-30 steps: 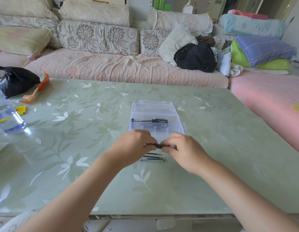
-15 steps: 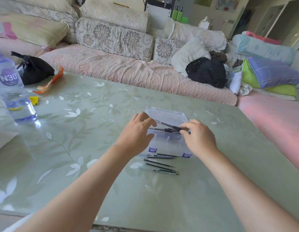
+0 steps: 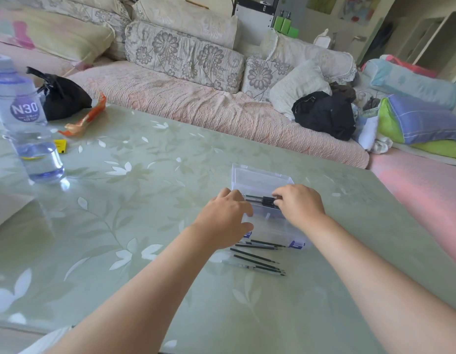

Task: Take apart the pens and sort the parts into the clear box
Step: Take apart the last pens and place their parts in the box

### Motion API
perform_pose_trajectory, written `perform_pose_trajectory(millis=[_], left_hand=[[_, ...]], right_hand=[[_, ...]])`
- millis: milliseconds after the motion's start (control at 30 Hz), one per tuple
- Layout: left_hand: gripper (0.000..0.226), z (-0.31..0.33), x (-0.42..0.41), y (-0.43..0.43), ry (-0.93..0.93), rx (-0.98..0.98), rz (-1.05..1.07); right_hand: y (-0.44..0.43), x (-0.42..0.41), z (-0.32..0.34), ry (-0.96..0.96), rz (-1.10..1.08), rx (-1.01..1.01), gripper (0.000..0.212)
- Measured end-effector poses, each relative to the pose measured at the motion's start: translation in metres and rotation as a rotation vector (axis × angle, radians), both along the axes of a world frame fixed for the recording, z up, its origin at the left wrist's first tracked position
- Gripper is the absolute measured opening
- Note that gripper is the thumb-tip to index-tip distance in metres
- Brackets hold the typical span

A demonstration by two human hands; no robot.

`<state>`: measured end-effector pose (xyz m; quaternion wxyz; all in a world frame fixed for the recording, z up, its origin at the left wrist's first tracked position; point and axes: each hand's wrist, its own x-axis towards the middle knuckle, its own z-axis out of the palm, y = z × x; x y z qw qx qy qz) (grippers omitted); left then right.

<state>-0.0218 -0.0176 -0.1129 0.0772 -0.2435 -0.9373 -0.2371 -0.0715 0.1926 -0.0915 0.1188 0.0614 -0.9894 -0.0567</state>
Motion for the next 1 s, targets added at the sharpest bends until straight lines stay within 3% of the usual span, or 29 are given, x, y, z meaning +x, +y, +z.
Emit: perform_pose_trajectory(millis=[100,267,367,533,733,1000], left_hand=[[0.032,0.001,-0.001,-0.001,0.005,0.001,0.003],[0.031,0.001,0.001,-0.001,0.008,0.001,0.002],[0.032,0.004,0.003,-0.004,0.008,0.008,0.004],[0.025,0.012,0.009,-0.004,0.052,0.033,0.000],[0.012,0.017,0.034,-0.004,-0.090,0.042,-0.034],[0.050,0.014,0.058,-0.010,-0.235,-0.171,-0.071]], right_hand=[[0.003,0.006,-0.005,0.035,0.010,0.038,0.020],[0.006,0.012,-0.004,-0.100,0.053,-0.004,0.051],[0.008,0.020,0.004,-0.051,0.073,-0.006,0.043],[-0.003,0.058,0.015,0.070,0.259,-0.227,0.033],[-0.011,0.115,0.005,-0.104,0.386,-0.268,0.026],[-0.013,0.133,-0.007,-0.241,0.330,-0.126,0.052]])
